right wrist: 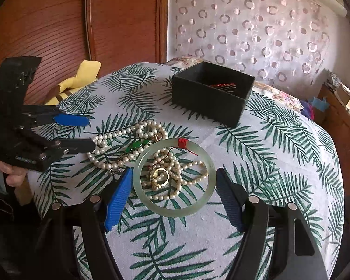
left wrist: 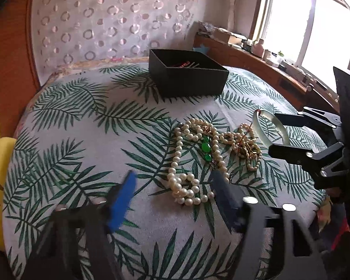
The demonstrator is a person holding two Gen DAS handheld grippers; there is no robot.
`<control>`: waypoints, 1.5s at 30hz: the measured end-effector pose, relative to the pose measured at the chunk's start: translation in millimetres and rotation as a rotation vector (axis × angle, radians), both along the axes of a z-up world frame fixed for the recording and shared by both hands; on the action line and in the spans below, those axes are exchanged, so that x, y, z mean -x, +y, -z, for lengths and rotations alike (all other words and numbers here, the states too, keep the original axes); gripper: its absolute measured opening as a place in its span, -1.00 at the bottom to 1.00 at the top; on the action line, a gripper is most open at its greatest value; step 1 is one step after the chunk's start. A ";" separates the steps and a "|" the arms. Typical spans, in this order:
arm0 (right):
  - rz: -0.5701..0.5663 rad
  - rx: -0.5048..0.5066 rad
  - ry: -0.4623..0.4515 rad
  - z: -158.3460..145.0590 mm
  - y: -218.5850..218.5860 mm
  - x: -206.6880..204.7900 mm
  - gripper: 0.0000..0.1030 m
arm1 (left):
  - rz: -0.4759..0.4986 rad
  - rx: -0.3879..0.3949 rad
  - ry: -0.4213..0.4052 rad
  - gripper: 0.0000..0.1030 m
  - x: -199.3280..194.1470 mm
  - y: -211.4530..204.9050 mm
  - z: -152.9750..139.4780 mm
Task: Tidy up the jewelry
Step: 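Grasp the pearl necklace with the left gripper while the right gripper grasps the jade bangle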
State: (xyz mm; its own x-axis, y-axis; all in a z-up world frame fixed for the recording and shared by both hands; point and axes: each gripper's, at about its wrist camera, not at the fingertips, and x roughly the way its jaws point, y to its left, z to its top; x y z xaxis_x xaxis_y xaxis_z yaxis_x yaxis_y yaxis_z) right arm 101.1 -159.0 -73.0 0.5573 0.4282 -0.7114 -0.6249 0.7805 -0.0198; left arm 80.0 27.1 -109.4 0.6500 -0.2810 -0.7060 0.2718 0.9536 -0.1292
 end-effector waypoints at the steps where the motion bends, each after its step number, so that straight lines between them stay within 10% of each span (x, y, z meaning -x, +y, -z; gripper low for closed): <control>1: 0.001 -0.002 0.001 0.7 0.6 0.7 0.44 | 0.002 -0.003 0.009 -0.18 -3.7 -0.7 1.3; 17: 0.000 -0.031 0.015 3.4 0.5 6.0 0.44 | 0.046 -0.135 0.056 -0.34 -46.6 -22.4 6.9; 20: 0.003 -0.033 0.019 5.0 -0.9 4.3 0.44 | 0.040 -0.136 0.047 -0.87 -53.8 -21.3 7.0; 24: 0.006 -0.051 0.034 4.1 -3.5 1.8 0.44 | 0.026 -0.052 0.041 -0.88 -58.0 -8.6 4.1; 45: 0.023 -0.106 -0.026 -34.3 -0.8 -19.4 0.44 | 0.006 0.002 -0.248 -0.88 -47.6 -14.9 -120.1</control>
State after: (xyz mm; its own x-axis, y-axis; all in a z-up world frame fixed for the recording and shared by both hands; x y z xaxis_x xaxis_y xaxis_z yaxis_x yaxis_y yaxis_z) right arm 120.6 -159.8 -38.7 0.5858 0.4870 -0.6478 -0.6070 0.7933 0.0474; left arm 127.6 12.2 10.8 0.8019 -0.2866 -0.5242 0.3011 0.9517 -0.0597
